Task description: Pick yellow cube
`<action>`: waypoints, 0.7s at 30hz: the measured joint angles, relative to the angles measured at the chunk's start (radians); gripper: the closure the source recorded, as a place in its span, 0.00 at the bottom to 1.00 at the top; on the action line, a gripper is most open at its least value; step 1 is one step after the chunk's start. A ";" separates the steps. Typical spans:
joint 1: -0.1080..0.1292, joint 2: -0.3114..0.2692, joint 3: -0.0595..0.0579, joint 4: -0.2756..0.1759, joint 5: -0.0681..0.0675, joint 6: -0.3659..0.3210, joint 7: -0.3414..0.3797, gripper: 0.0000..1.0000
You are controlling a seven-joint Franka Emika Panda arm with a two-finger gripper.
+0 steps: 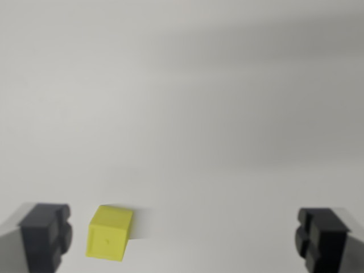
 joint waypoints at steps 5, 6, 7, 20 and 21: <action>0.000 0.000 0.000 -0.001 0.000 0.000 0.002 0.00; 0.001 -0.002 0.000 -0.004 0.000 0.001 0.005 0.00; 0.002 -0.004 0.000 -0.010 0.000 0.005 0.009 0.00; 0.028 -0.041 0.000 -0.142 -0.001 0.095 0.066 0.00; 0.031 -0.044 0.000 -0.151 -0.001 0.102 0.070 0.00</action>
